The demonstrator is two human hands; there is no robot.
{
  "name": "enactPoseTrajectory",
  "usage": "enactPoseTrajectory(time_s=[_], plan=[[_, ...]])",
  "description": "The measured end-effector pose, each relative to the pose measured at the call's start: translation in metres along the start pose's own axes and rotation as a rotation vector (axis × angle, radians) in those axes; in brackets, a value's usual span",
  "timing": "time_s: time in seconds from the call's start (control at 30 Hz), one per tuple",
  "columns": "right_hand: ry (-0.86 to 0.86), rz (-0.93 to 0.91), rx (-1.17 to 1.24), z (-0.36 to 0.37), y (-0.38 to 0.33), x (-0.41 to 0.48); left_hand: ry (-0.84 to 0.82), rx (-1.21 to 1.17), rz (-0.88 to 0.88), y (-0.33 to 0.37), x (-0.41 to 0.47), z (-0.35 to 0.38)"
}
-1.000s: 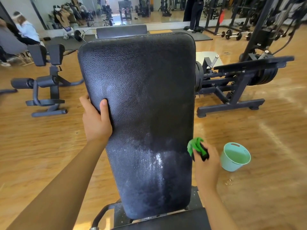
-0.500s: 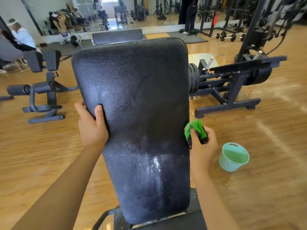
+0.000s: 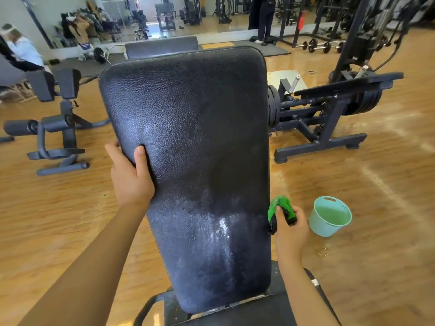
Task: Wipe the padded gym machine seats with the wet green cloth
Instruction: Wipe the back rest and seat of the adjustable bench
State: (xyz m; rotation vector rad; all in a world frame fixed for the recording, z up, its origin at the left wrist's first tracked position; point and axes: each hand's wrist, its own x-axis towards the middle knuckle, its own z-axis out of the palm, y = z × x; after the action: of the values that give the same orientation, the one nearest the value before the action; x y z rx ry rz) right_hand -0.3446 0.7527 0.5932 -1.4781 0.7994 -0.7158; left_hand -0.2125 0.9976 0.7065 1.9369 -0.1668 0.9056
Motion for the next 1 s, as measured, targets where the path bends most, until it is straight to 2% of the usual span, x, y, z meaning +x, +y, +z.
enactPoseTrajectory(time_s=[0.2, 0.3, 0.47, 0.6, 0.73, 0.8, 1.0], plan=[[0.045, -0.006, -0.044, -0.001, 0.000, -0.010, -0.023, -0.019, 0.000, -0.003, 0.000, -0.001], [0.071, -0.091, -0.053, 0.006, -0.018, -0.016, -0.029, -0.019, -0.001, -0.004, 0.000, -0.001], [0.020, -0.276, -0.105, 0.027, -0.044, -0.028, -0.015, -0.026, -0.005, -0.001, 0.001, -0.001], [-0.054, -0.429, -0.253, 0.054, -0.041, -0.061, -0.024, -0.053, 0.002, -0.001, 0.002, -0.003], [-0.316, -0.550, -0.425, 0.074, -0.024, -0.101, -0.022, -0.053, -0.023, 0.000, 0.002, -0.002], [-0.366, -0.558, -0.419, 0.072, -0.019, -0.103, -0.025, -0.048, -0.015, 0.000, 0.002, -0.002], [-0.136, -0.487, -0.305, 0.038, -0.031, -0.051, -0.010, -0.020, -0.001, -0.002, 0.001, -0.001]])
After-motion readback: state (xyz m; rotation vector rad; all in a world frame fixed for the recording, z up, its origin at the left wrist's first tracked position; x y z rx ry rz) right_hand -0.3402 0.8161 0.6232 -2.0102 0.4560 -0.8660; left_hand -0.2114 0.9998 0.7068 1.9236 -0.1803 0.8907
